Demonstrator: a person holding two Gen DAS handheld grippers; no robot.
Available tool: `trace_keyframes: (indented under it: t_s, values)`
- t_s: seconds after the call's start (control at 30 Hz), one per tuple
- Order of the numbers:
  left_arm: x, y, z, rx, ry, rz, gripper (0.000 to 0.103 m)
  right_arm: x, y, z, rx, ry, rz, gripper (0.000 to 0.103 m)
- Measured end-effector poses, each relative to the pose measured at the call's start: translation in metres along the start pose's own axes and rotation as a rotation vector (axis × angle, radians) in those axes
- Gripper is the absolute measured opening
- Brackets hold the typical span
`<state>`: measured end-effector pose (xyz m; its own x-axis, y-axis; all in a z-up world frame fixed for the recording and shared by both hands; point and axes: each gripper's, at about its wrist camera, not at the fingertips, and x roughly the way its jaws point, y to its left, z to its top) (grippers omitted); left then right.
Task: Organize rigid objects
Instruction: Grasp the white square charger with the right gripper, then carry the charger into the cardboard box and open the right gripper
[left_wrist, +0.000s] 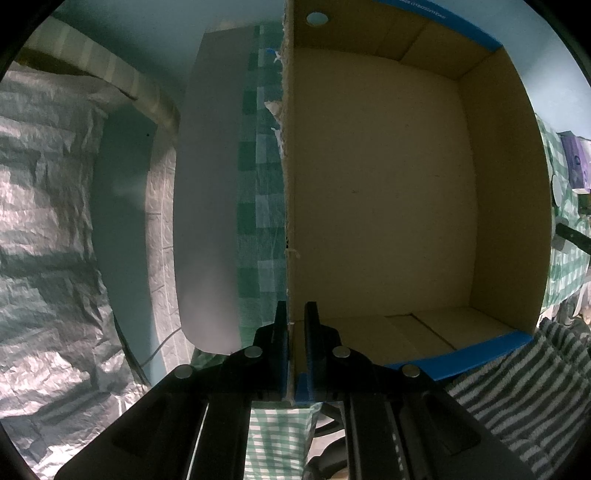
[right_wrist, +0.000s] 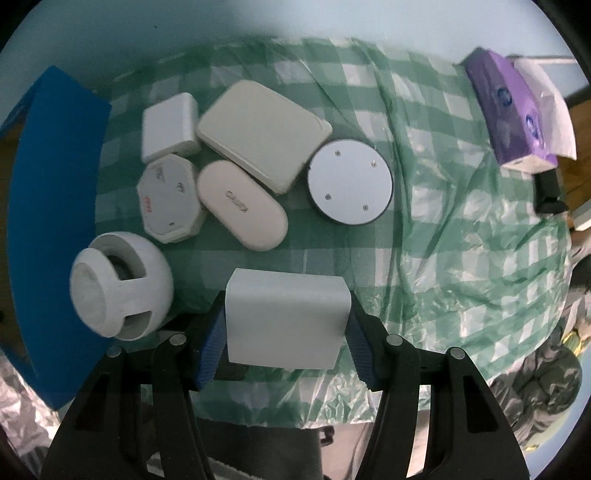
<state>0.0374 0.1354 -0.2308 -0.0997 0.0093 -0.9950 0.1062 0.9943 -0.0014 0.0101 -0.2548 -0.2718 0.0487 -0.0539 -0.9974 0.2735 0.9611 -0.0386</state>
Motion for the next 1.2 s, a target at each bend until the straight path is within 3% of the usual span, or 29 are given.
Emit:
trace_keyframes:
  t_s: [0.33, 0.6, 0.63, 0.7, 0.77, 1.2]
  values:
    - [0.000, -0.001, 0.001, 0.002, 0.000, -0.001, 0.007, -0.052, 0.009, -0.012, -0.070, -0.058, 0.043, 0.059]
    - [0.000, -0.002, 0.002, 0.000, 0.003, -0.003, 0.007, -0.080, 0.100, 0.009, -0.211, -0.113, 0.097, 0.059]
    - [0.000, -0.002, 0.001, -0.001, 0.003, -0.004, 0.007, -0.082, 0.084, -0.027, -0.225, -0.117, 0.105, 0.059]
    - [0.001, -0.002, 0.000, -0.001, 0.005, -0.006, 0.007, -0.082, 0.102, -0.029, -0.264, -0.120, 0.119, 0.059]
    - [0.001, -0.002, -0.001, -0.001, 0.006, -0.006, 0.007, -0.091, 0.104, -0.055, -0.303, -0.124, 0.124, 0.059]
    - [0.004, -0.004, -0.009, -0.011, 0.007, -0.014, 0.008, -0.112, 0.189, -0.053, -0.475, -0.140, 0.125, 0.059]
